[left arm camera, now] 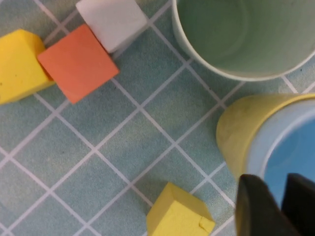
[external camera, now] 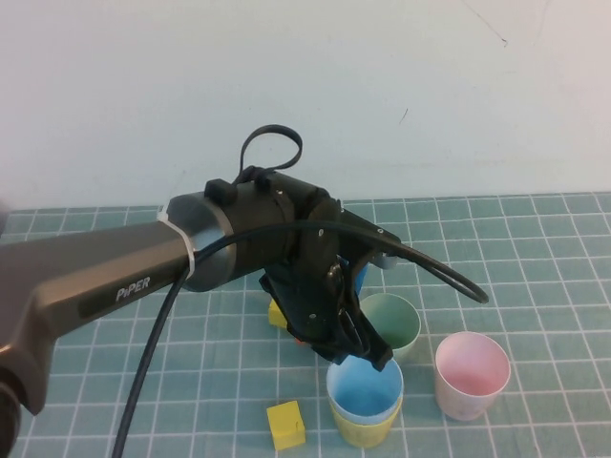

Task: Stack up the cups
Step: Place the blue cup on the yellow cup, then pick up the green cup

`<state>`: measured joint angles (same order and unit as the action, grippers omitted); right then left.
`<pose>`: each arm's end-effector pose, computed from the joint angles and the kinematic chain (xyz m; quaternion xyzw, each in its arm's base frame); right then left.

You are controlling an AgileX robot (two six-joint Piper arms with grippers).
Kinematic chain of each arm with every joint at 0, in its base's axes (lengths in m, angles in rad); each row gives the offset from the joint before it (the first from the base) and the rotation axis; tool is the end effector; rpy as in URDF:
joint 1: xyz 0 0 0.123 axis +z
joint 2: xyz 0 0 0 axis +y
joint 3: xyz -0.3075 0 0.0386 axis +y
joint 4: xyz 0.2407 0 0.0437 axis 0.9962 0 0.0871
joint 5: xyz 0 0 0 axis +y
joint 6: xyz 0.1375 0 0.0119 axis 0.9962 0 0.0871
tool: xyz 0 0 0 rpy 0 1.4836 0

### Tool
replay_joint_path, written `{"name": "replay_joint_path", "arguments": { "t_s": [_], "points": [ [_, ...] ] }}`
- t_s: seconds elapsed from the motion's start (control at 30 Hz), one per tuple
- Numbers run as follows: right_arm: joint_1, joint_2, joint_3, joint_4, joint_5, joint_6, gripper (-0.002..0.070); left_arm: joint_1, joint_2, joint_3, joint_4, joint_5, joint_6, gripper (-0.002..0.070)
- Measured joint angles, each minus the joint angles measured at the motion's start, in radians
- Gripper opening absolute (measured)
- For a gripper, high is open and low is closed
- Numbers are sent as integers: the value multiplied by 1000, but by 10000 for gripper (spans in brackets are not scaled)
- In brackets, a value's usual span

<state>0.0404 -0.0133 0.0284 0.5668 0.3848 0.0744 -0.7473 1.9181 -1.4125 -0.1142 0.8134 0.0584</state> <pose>0.0629 0.0304 0.1631 0.1610 0.7737 0.2694 0.5504 0.2994 -0.2930 0.1911 0.3567 0.9177 -0.1016 0.1425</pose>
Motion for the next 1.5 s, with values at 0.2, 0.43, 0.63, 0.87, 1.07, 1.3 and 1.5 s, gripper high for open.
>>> {"name": "replay_joint_path", "arguments": {
  "t_s": [0.2,0.43,0.63,0.87,1.07,1.3,1.5],
  "points": [
    [0,0,0,141,24,-197,104,0,-6,0,15,-15,-2,324],
    [0,68,-102,186,116,-382,168,0,-153,2,114,-28,-45,214],
    [0,349,-312,46,176,-483,167,0,-354,129,142,-67,-58,20],
    [0,785,-660,-65,363,-686,167,0,-615,386,142,-122,-121,2],
    [26,1118,-948,-68,565,-814,102,0,-798,579,143,-158,-185,3],
    [221,1398,-1194,-194,622,-800,20,0,-945,710,201,-177,-274,1],
    [344,1614,-1401,-370,714,-732,13,0,-985,733,238,-160,-303,0]
  ]
}}
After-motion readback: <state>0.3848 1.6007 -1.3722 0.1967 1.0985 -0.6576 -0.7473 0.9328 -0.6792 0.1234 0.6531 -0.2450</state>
